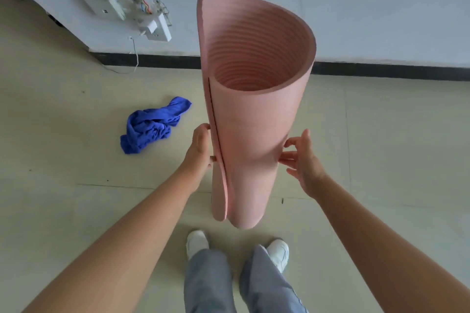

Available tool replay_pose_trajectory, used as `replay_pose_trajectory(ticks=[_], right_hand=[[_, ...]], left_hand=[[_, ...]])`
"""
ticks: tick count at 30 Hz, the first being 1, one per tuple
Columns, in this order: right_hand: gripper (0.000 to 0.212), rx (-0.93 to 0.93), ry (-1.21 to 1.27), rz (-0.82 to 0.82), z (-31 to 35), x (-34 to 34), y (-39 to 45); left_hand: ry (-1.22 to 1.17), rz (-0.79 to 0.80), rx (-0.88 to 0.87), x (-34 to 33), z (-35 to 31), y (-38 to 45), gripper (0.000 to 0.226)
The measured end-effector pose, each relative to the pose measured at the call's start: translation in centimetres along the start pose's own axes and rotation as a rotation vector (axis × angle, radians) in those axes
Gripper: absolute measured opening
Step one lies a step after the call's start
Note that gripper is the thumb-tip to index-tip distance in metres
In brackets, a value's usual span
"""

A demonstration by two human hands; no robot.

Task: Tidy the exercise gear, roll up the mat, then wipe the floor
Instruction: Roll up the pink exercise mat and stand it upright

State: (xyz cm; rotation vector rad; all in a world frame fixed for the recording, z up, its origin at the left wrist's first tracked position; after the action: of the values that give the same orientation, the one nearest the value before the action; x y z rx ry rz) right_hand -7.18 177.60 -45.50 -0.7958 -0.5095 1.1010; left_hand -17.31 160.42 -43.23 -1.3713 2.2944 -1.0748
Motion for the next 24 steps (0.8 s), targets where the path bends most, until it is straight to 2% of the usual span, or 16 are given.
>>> replay_pose_trajectory(ticks=[1, 3, 5, 7, 8, 10, 11, 12, 14, 16, 17, 19, 20, 22, 24], right_hand=[[0.06, -0.043, -0.022, 0.016, -0.1, 0.1, -1.3], [0.065, -0.123, -0.093, 0.057, -0.3, 0.3, -3.3], [0.064, -0.236, -0.164, 0.153, -0.7, 0.1, -5.1], [0.054, -0.333, -0.155, 0.228, -1.1, 0.0, -7.0], [0.045, -0.325, -0.135, 0.217, -1.3, 0.2, -7.7], [0.024, -0.118, -0.073, 0.092, 0.0, 1.0, -8.6], [0.028, 0.009, -0.034, 0.056, 0.9, 1.3, -9.4], [0.033, 0.097, -0.025, 0.056, 1.6, 1.4, -10.2], [0.03, 0.131, -0.031, 0.048, 2.3, 1.4, -12.4], [0.026, 0.092, 0.002, 0.116, 1.9, 1.1, -14.9], [0.041, 0.066, -0.015, 0.162, 1.5, 0.8, -16.3], [0.075, 0.061, -0.071, 0.194, 0.8, 0.4, -19.3], [0.074, 0.086, -0.093, 0.173, 0.4, 0.2, -20.6], [0.052, 0.103, -0.189, 0.039, -1.2, 0.4, -22.6], [0.054, 0.084, -0.346, -0.106, -3.0, 0.7, -24.2]], left_hand=[[-0.011, 0.009, 0.004, -0.1, -0.3, -1.5, 0.036], [-0.058, 0.0, 0.013, 0.2, -1.0, -3.8, 0.047], [-0.08, -0.007, 0.07, 1.1, -1.2, -5.3, 0.05], [-0.013, 0.074, 0.156, 2.1, -1.2, -7.0, 0.035], [0.057, 0.139, 0.212, 2.4, -1.2, -7.9, 0.03], [0.137, 0.256, 0.284, 2.9, -1.3, -9.5, 0.049], [0.146, 0.298, 0.271, 3.0, -1.2, -10.2, 0.061], [0.14, 0.308, 0.239, 3.1, -1.3, -11.0, 0.063], [0.066, 0.262, 0.163, 3.1, -1.6, -12.6, 0.047], [-0.003, 0.271, 0.17, 2.5, -1.6, -14.4, 0.023], [0.011, 0.31, 0.198, 2.3, -1.7, -15.4, 0.034], [0.049, 0.437, 0.283, 2.1, -1.5, -17.1, 0.077], [0.082, 0.505, 0.314, 1.8, -1.6, -17.9, 0.099], [0.221, 0.623, 0.322, 0.8, -1.4, -20.0, 0.127], [0.389, 0.687, 0.306, -0.6, -0.8, -21.6, 0.131]])
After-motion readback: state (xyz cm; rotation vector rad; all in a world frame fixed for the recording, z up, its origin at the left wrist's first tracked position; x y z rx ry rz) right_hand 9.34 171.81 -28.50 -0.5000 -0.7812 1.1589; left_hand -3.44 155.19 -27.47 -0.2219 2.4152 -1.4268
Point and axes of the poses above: each hand's wrist, its own y-axis towards the middle knuckle, its own x-axis out of the back of the hand, z = x × y, the point moved 6 cm from there along y, towards the middle knuckle, and after that the axes turned 5 degrees about z, right-handed, at the moved point
